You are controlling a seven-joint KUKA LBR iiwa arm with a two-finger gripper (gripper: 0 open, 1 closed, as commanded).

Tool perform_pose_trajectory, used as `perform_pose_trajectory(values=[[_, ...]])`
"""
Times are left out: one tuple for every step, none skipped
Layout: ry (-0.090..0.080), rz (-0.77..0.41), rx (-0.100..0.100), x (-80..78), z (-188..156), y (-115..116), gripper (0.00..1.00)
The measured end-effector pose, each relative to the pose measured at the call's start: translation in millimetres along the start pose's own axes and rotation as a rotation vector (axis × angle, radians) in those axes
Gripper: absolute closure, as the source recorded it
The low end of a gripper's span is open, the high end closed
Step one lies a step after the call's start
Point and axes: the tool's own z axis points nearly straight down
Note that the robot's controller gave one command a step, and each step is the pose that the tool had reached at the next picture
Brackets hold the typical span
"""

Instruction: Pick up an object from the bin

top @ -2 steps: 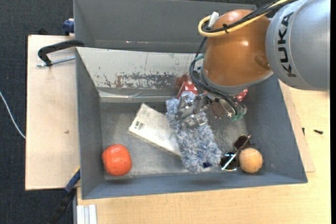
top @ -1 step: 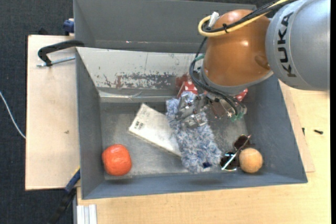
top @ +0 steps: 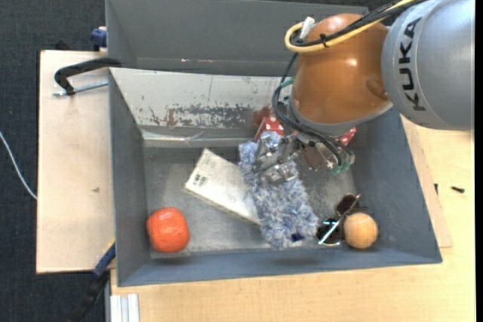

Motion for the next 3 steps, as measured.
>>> perform_pose_trajectory(values=[[0.000,0.000,0.000,0.0,0.0,0.0,1.00],[0.000,0.000,0.000,0.0,0.0,0.0,1.00],[0.000,0.000,0.000,0.0,0.0,0.0,1.00]])
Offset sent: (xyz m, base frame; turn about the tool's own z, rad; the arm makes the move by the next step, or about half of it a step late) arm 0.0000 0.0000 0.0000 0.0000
